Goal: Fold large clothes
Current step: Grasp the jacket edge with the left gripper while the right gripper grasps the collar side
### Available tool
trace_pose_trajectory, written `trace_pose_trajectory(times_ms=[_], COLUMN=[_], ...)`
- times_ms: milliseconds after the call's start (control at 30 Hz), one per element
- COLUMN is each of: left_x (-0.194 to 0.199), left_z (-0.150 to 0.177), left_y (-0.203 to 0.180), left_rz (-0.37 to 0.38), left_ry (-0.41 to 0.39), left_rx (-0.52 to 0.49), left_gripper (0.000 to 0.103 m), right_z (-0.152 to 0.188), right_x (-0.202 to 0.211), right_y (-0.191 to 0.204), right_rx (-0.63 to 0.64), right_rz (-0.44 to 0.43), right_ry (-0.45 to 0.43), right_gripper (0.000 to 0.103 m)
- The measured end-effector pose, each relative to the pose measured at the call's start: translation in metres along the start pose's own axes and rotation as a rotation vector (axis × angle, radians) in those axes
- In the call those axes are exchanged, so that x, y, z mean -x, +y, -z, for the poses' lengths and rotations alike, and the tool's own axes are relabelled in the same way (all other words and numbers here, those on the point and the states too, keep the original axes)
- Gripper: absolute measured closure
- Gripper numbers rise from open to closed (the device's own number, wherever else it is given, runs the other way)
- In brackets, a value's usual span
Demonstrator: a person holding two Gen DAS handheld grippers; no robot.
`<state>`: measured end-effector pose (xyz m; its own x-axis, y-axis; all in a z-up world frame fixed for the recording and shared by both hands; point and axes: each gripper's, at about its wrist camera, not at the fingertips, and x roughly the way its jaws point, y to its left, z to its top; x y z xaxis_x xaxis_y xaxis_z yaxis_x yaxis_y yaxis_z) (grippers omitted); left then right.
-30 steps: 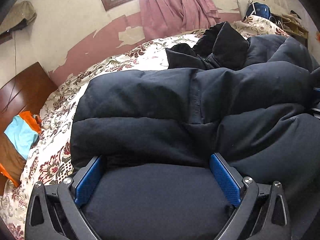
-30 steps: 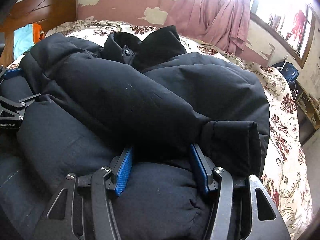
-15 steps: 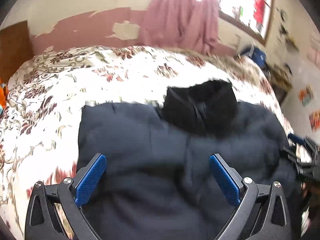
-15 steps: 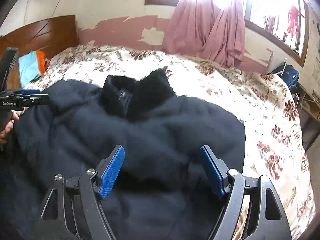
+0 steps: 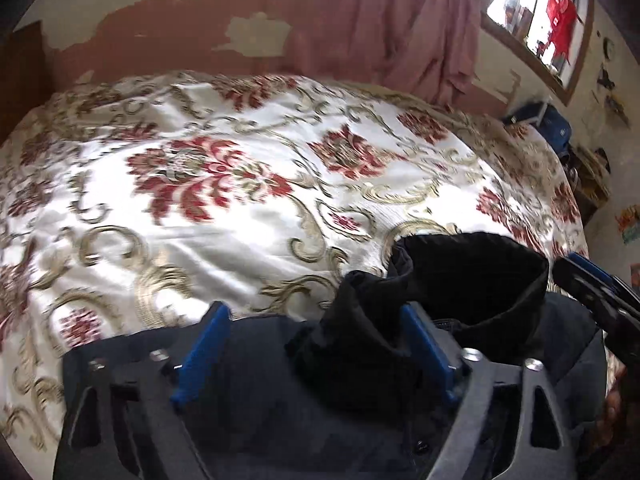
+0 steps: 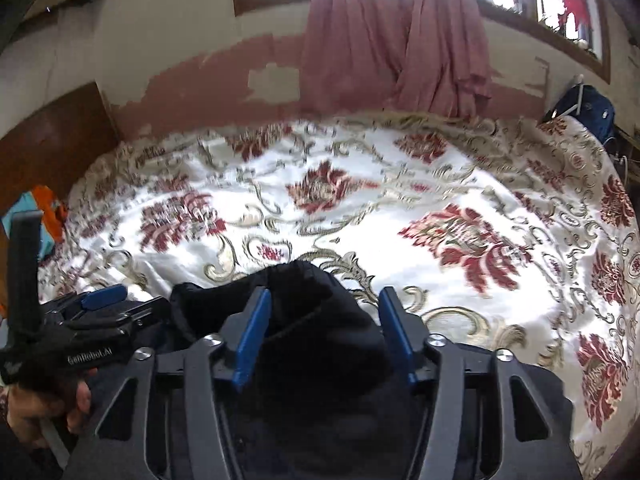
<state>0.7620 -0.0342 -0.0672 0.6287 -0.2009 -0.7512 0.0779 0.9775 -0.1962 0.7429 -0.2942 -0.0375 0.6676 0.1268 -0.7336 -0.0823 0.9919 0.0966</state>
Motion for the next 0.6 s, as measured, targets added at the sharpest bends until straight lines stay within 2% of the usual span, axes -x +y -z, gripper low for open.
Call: trace_pose_trajectory(times_ms=[67,100,167,200,233,367,500,600], left_x=[-0.008,-0.013,-0.022,-0.027,-0.025,0.004,0.051,0.083], left_z=[-0.001,0.000,0.002,0.004,0.006,0.015,0.016,0.023], left_y=[-0.005,-0.007,-0.011,-0.012,-0.012,-0.005,0.015,0.016], left_rz=[0.009,0.013,0.028,0.051,0.054,0.070,0.099,0.115], left_ry=[0.016,0.025,0.055,0.075,0.067,-0.053,-0.153,-0.201], left_rx=[-0.018,-0.027,-0.039,-0.043,-0.042,-0.026,0.024,-0.024], left_gripper=[0.032,0.040,0.067,0.094,0.094,0.095,0.096,0.096], right_z=[-0.002,-0.002,0.000,0.002,0.005,0.016,0.027,0.037], right_x=[-0.017,-0.021,-0.024,-0.022,-0.017,0.014,0.054,0.077], right_y=[0.006,0.007,0.007,0.005,0.002,-0.010,-0.027,-0.029], right_rx=[0.021,0.027,0.022,0.006,-0.004,0.029,0.048,0.101], right_rz=[0.024,0.032,0.053,0.049,0.037,0.035,0.002,-0.022], right_ry=[0.036,0.048,0.051,0.044,0.029,-0.040,-0.091,-0.101], right_gripper=[0.060,0.065,0.079,0.087,0.089,0.094,0.096,0.096])
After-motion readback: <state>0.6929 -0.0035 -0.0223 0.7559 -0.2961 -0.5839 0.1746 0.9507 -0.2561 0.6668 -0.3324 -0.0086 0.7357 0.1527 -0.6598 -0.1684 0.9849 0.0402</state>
